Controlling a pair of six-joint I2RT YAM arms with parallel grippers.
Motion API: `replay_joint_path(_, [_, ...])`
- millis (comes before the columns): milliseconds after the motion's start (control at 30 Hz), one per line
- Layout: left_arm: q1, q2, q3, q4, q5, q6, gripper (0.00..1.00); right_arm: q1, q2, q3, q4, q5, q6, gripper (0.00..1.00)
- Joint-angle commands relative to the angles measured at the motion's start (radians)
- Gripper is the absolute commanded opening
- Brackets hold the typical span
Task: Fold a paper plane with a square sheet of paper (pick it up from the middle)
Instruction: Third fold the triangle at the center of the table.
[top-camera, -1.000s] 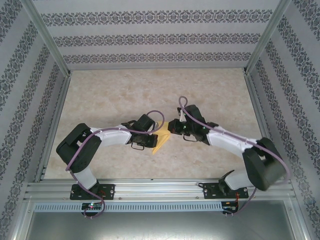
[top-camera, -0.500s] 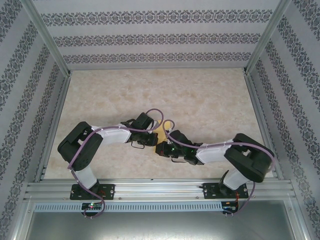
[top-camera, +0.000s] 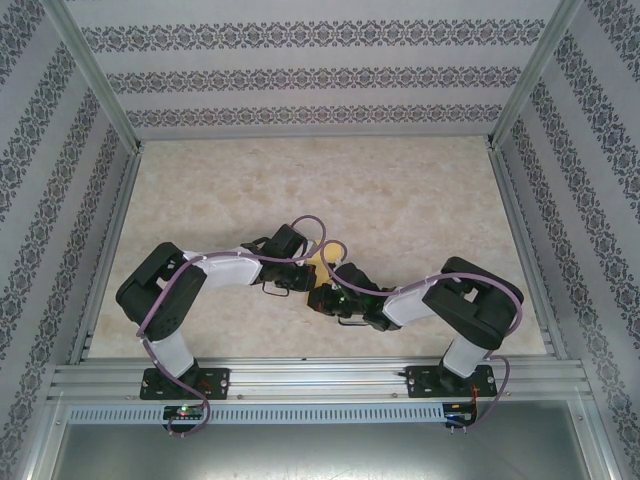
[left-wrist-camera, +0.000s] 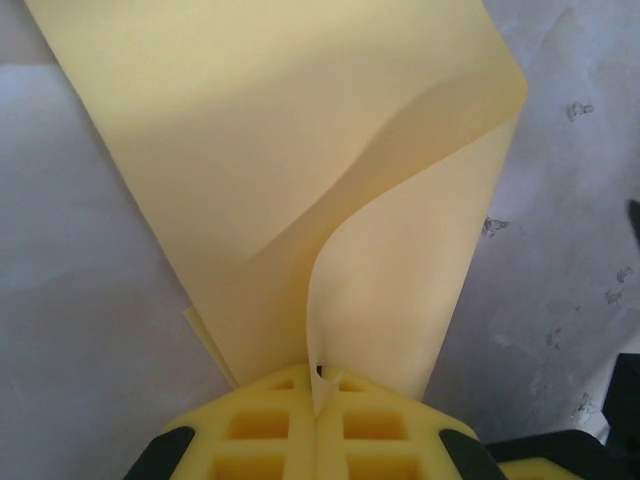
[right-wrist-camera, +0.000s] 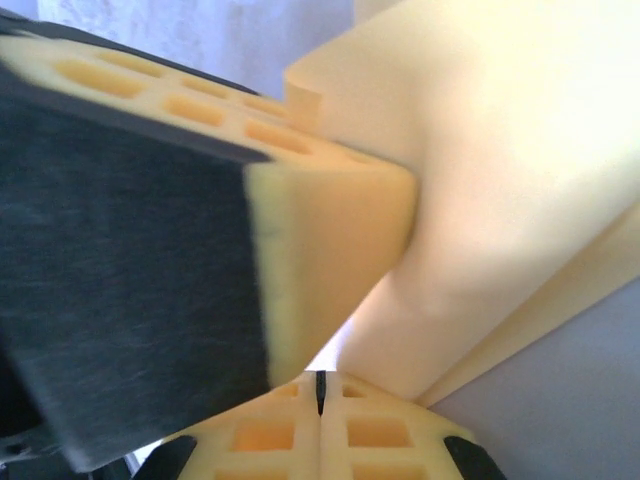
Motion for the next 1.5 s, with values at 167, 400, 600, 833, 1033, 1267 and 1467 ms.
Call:
replay_joint_path(167, [0.01, 0.064, -0.033, -0.087, -0.064, 0.021, 0.03, 0.0, 0.044, 0.028, -0.003, 0.006, 0.01, 0.0])
replay_joint_path(400, [0.01, 0.065, -0.03, -0.091, -0.064, 0.023, 0.03, -0.034, -0.086, -0.035, 0.023, 0.017, 0.001, 0.0])
replay_joint_path(600, [0.01, 0.065, -0.026, -0.097, -0.067, 0.026, 0.03, -0.068, -0.17, -0.019, -0.102, 0.024, -0.085, 0.0])
replay_joint_path(833, [0.01, 0.064, -0.027, -0.098, -0.064, 0.027, 0.03, -0.104, -0.094, -0.03, -0.022, -0.01, -0.044, 0.0])
replay_joint_path(1033, [0.011, 0.065, -0.023, -0.101, -0.063, 0.03, 0.03, -0.11, -0.06, -0.034, 0.045, -0.031, -0.029, 0.0])
replay_joint_path(1267, [0.01, 0.067, -0.021, -0.1, -0.059, 0.029, 0.03, -0.115, -0.039, -0.012, 0.005, -0.035, -0.038, 0.0])
replay_joint_path(1467, [0.01, 0.068, -0.02, -0.106, -0.066, 0.031, 0.03, -0.119, 0.044, -0.024, 0.014, -0.024, -0.015, 0.0])
